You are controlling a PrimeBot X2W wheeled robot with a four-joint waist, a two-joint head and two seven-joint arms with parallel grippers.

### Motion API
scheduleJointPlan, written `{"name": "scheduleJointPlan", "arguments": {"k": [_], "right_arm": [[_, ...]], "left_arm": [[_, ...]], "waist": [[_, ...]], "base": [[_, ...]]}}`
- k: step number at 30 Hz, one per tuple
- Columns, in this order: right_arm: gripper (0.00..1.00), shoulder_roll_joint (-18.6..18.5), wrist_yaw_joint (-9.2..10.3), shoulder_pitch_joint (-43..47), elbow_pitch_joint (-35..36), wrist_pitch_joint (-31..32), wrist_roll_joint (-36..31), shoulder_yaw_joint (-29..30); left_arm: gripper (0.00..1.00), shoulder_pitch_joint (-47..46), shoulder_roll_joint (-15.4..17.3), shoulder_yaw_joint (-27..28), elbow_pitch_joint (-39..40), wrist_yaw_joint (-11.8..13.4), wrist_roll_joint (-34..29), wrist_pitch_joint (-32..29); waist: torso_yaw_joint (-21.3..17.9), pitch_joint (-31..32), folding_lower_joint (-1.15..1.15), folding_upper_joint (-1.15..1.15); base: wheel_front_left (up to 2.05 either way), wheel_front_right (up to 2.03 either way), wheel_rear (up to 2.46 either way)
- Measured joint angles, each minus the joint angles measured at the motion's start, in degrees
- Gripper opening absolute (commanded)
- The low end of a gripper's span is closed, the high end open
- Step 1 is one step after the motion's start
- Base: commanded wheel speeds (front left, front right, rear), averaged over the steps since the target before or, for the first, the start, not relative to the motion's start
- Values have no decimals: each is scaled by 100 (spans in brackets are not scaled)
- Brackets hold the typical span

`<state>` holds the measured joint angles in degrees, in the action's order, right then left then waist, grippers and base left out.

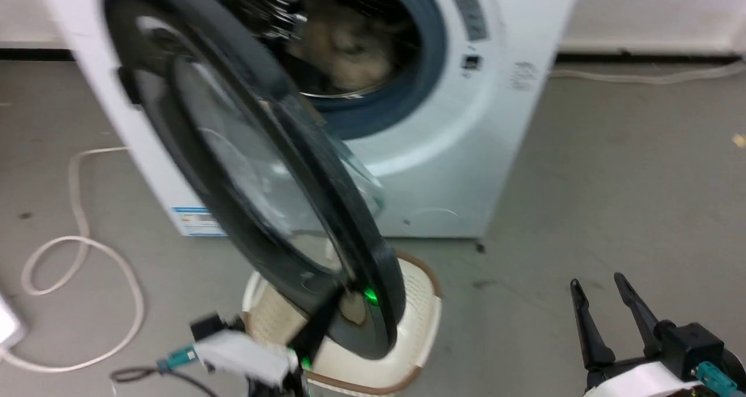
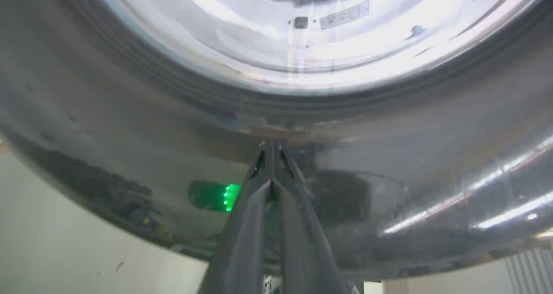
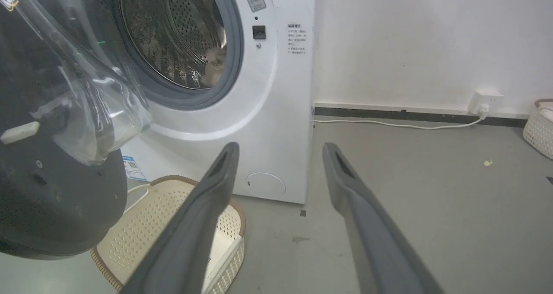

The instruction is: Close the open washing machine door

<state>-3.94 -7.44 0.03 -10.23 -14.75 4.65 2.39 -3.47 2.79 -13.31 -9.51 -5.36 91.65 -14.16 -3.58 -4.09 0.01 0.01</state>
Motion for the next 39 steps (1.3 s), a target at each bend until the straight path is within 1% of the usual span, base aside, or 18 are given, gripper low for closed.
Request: {"name": "scheduleJointPlan", "arguments": {"k": [4,6,9,13,14,15,17,18,21,27,31,33,34,35,36,37,38,39], "right_arm": [[100,-7,0,-58,0,0,86,-3],[100,-7,0,-68,1,0,101,-15],[100,-4,0,-170,-10,0,122,-96],[100,-2,0,-303,-12,0,157,-147],[100,0,0,-361,-15,0,178,-178],[100,0,0,-361,-15,0,178,-178],[100,5,0,-419,-30,0,191,-213],[100,5,0,-419,-30,0,191,-213],[100,11,0,-419,-56,0,198,-231],[100,16,0,-420,-98,0,198,-243],[100,10,0,-414,-93,0,197,-226],[100,-13,0,-392,-47,0,196,-231],[100,-13,0,-392,-47,0,196,-231],[100,-35,0,-342,7,0,196,-258],[100,-35,0,-342,7,0,196,-258],[100,-54,0,-240,76,0,202,-280],[100,-54,0,-240,76,0,202,-280],[100,-84,0,-122,158,0,250,-288]], "left_arm": [[0,-653,45,-101,-408,-101,41,522],[0,-797,49,-156,-467,-123,89,575],[0,-1357,30,-499,-589,-145,335,728],[0,-1742,-2,-769,-692,-180,491,945],[0,-2006,-2,-924,-781,-185,610,1141],[0,-2006,-2,-924,-781,-185,610,1141],[0,-2405,-2,-1049,-903,-186,922,1581],[0,-2405,-2,-1049,-903,-186,922,1581],[0,-2891,0,-1229,-1116,-186,1123,2083],[0,-3072,-13,-1405,-1235,-186,1272,2282],[0,-2901,5,-1394,-1185,-187,960,2286],[0,-2426,172,-1440,-940,-187,554,2346],[7,-2426,172,-1440,-940,-187,554,2346],[63,-2072,408,-1568,-738,-187,114,2483],[100,-2072,408,-1568,-738,-187,114,2483],[100,-1733,664,-1630,-552,-187,-320,2664],[100,-1733,664,-1630,-552,-187,-320,2664],[100,-1406,898,-1621,-387,-187,-782,2814]], "waist": [[-367,-289,0,0],[-442,-364,0,0],[-730,-628,1,0],[-911,-799,1,0],[-1013,-898,1,0],[-1013,-898,1,0],[-1135,-1012,1,0],[-1135,-1012,1,0],[-1203,-1093,1,0],[-1121,-1031,0,0],[-983,-882,-1,0],[-823,-728,-1,0],[-823,-728,-1,0],[-691,-610,-1,0],[-691,-610,-1,0],[-542,-487,-1,0],[-542,-487,-1,0],[-367,-361,-1,0]], "base": [[0,0,0],[0,0,0],[0,0,0],[0,0,0],[0,0,0],[0,0,0],[0,0,0],[0,0,0],[0,0,0],[0,0,0],[0,0,0],[0,0,0],[0,0,0],[0,0,0],[0,0,0],[0,0,0],[0,0,0],[0,0,0]]}}
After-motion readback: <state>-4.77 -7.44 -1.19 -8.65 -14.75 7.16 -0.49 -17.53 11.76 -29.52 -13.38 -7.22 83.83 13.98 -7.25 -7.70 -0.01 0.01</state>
